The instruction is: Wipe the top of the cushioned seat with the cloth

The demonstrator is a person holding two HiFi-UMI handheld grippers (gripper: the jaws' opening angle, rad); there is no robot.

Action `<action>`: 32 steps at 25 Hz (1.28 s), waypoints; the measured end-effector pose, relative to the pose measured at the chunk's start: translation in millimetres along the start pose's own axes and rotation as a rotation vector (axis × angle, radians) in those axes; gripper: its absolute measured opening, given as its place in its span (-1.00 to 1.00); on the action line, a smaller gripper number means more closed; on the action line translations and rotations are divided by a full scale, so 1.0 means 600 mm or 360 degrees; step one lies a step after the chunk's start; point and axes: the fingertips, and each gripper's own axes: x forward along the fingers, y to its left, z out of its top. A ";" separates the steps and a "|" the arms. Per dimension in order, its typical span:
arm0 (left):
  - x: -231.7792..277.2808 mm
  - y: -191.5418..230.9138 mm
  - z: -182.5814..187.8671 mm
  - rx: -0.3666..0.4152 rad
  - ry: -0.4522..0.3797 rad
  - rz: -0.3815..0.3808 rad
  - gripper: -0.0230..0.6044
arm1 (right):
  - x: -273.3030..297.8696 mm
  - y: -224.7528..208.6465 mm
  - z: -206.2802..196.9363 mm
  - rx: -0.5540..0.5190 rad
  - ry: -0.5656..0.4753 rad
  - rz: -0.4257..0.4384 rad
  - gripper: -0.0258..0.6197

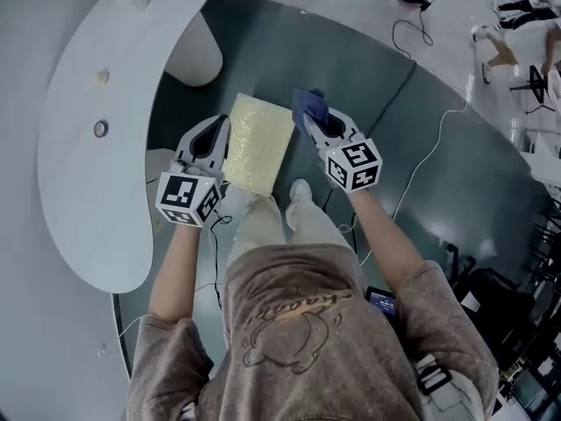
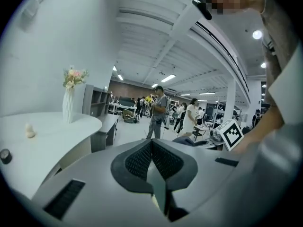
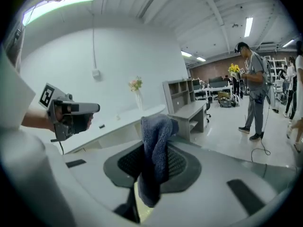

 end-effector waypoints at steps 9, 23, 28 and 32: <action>-0.054 -0.044 0.159 0.0035 -0.0120 -0.0066 -0.87 | -0.079 0.084 0.229 -0.0190 -0.0314 0.0144 -0.65; -0.137 -0.050 0.224 0.0112 -0.0344 0.0111 -0.87 | -0.155 0.168 0.314 -0.0389 -0.0485 0.0274 -0.65; -0.151 -0.024 0.193 0.0080 -0.0346 0.0186 -0.87 | -0.146 0.158 0.285 -0.0368 -0.0458 0.0272 -0.65; -0.154 -0.013 0.166 0.0069 -0.0314 0.0229 -0.87 | -0.145 0.147 0.256 -0.0330 -0.0426 0.0252 -0.65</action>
